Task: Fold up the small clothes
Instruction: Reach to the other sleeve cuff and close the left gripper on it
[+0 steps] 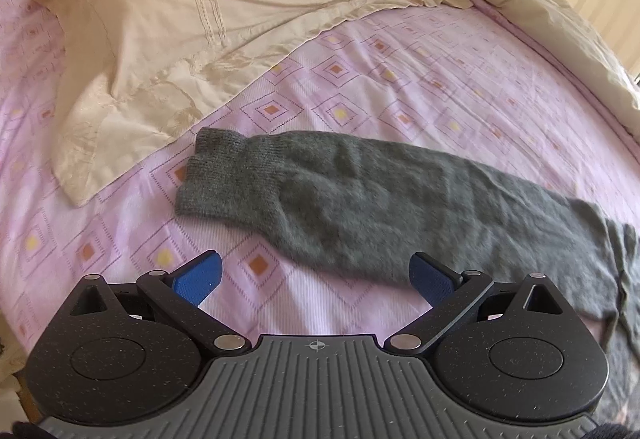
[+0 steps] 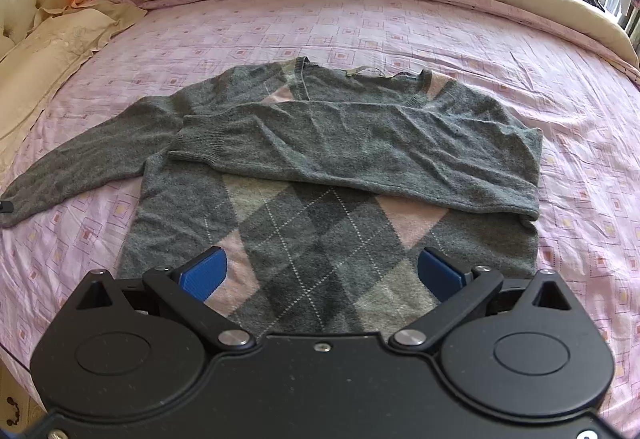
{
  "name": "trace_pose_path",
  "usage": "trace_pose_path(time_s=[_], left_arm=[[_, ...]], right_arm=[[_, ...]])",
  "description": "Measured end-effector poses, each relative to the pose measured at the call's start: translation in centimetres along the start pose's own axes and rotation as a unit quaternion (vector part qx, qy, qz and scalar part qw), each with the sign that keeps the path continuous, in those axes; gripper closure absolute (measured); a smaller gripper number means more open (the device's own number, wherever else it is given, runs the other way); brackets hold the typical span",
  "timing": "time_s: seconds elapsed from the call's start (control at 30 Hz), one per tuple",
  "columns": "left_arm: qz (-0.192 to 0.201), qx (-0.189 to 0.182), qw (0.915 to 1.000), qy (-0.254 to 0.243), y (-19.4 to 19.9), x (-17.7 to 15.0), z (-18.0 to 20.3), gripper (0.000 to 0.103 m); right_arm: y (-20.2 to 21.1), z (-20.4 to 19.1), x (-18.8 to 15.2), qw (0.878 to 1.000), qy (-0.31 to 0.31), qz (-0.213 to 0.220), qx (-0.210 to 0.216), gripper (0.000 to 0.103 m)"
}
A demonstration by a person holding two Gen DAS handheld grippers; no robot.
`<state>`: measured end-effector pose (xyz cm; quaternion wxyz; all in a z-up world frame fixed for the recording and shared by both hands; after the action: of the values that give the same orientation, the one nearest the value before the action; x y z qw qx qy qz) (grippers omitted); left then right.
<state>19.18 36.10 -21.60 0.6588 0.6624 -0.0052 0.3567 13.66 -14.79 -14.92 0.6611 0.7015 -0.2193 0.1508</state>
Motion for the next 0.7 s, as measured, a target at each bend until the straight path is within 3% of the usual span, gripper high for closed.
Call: trace_pose_path(time_s=[0.2, 0.37, 0.63, 0.7], left_arm=[[-0.019, -0.009, 0.9997, 0.007, -2.7, 0.8, 0.3, 0.002], [-0.002, -0.001, 0.9999, -0.015, -3.7, 1.8, 1.0, 0.001], [0.021, -0.003, 0.9997, -0.012, -4.1, 2.5, 0.9, 0.001], [0.025, -0.003, 0.9996, -0.012, -4.0, 2.5, 1.0, 0.008]], right_arm=[[-0.2, -1.0, 0.5, 1.0, 0.0, -0.012, -0.001, 0.001], [-0.5, -1.6, 1.1, 1.0, -0.003, -0.018, 0.0, 0.001], [-1.5, -3.6, 1.4, 0.999, 0.019, -0.037, 0.014, 0.001], [-1.8, -4.2, 1.4, 0.999, 0.027, -0.041, 0.017, 0.001]])
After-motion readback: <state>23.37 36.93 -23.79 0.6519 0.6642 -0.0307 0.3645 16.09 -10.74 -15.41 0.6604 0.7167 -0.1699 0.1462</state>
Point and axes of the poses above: each gripper's, at about its wrist camera, not at the fingertips, and y roughly against the way its jaws point, z to its right, x to its top, the point moved 6 cm from there along -y, roughly the way its jaws point, and after that the axes turned 2 degrees about x, right-handed, at the moved point
